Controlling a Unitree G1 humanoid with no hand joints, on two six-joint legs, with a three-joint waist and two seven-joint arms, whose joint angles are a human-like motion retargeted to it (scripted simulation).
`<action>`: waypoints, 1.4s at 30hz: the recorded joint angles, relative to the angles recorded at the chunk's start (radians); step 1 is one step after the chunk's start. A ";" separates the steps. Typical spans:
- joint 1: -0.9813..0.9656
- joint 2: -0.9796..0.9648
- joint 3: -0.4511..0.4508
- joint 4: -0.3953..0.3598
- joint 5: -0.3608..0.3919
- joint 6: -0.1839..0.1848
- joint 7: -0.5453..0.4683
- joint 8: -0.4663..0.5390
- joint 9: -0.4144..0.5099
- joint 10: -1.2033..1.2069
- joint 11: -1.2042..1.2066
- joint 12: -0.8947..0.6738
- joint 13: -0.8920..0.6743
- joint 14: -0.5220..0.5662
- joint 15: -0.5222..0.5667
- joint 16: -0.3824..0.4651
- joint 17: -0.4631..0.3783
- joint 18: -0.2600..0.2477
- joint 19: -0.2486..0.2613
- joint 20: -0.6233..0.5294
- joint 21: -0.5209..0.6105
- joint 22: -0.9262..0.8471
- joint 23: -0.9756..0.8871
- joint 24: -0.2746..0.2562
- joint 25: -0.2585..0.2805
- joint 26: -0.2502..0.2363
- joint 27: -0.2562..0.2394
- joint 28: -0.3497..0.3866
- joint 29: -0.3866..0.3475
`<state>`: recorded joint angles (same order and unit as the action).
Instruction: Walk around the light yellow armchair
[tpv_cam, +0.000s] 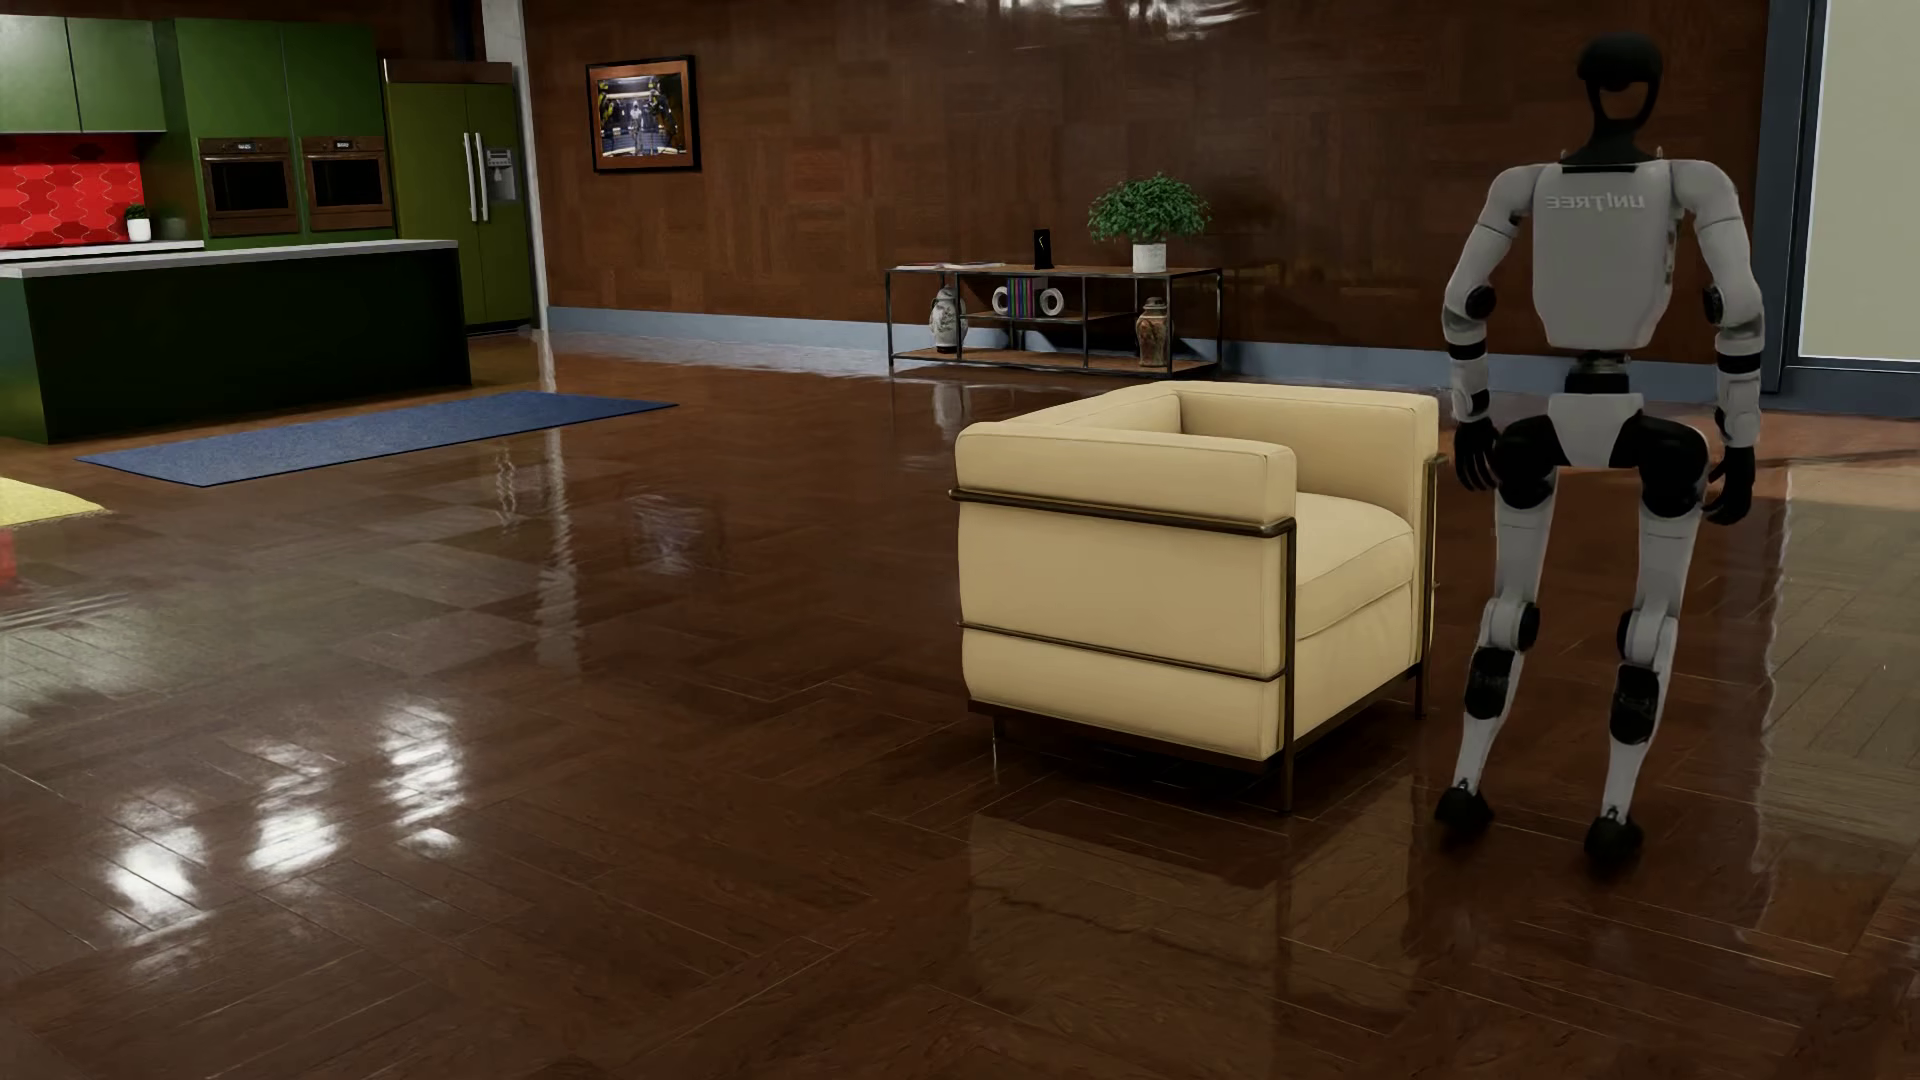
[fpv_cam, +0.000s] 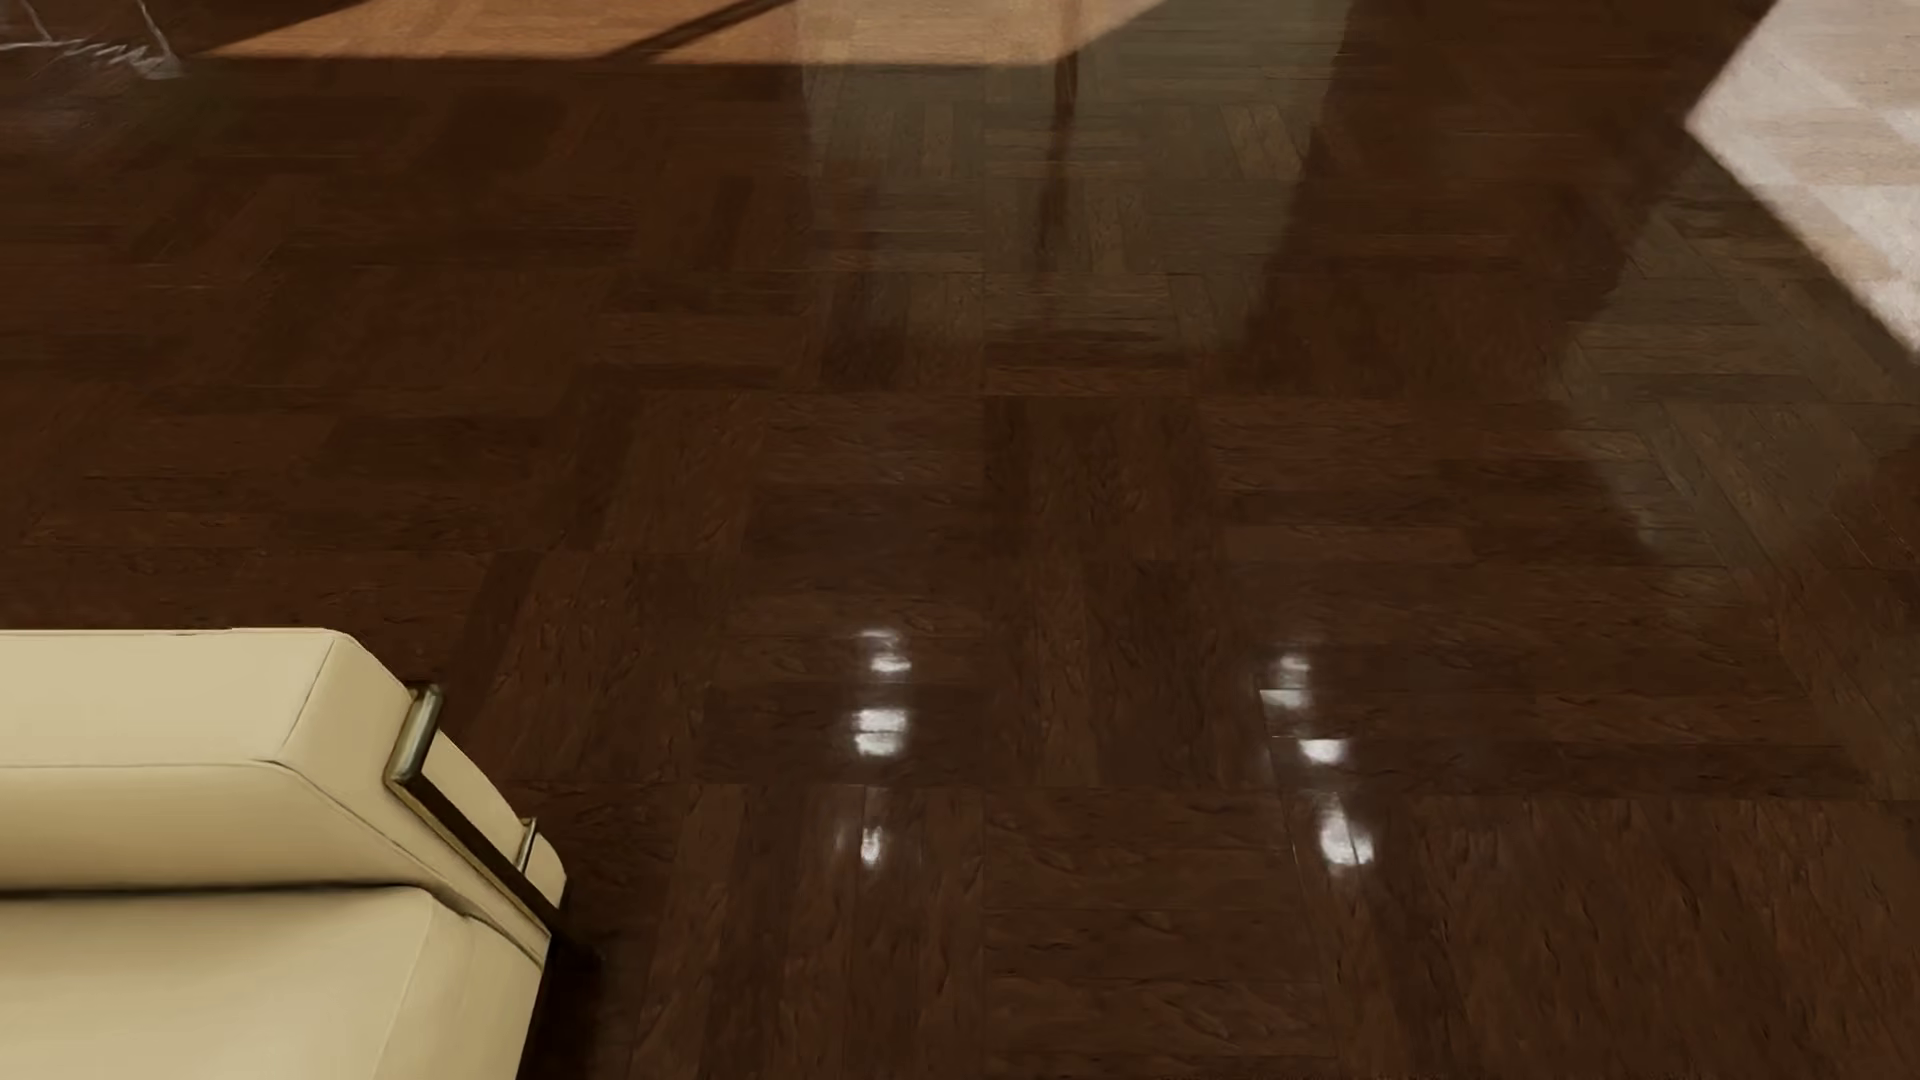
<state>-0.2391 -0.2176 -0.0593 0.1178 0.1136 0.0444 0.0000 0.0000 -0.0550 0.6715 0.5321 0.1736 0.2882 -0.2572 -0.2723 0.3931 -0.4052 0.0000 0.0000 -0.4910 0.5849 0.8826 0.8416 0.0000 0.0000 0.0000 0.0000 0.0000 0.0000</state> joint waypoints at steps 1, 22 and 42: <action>-0.061 0.014 0.007 0.015 0.004 -0.002 0.000 0.000 0.008 0.104 -0.005 -0.004 0.001 0.055 -0.014 0.000 -0.002 0.000 0.000 0.011 0.005 0.000 0.011 0.000 0.000 0.000 0.000 0.000 0.000; -0.287 0.352 0.268 -0.030 -0.107 -0.055 0.000 0.000 0.002 -0.193 -0.003 0.133 -0.035 0.310 -0.040 -0.011 0.026 0.000 0.000 -0.049 0.031 0.122 -0.062 0.000 0.000 0.000 0.000 0.000 0.000; 0.287 -0.222 0.015 -0.151 -0.162 -0.017 0.000 0.000 0.034 -0.134 -0.065 0.027 -0.010 -0.004 0.090 0.012 -0.037 0.000 0.000 0.060 -0.127 -0.140 -0.036 0.000 0.000 0.000 0.000 0.000 0.000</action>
<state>0.0480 -0.4394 -0.0446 -0.0332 -0.0488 0.0275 0.0000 0.0000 -0.0210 0.5373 0.4672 0.2006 0.2787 -0.2611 -0.1825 0.4054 -0.4422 0.0000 0.0000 -0.4308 0.4582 0.7425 0.8053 0.0000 0.0000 0.0000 0.0000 0.0000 0.0000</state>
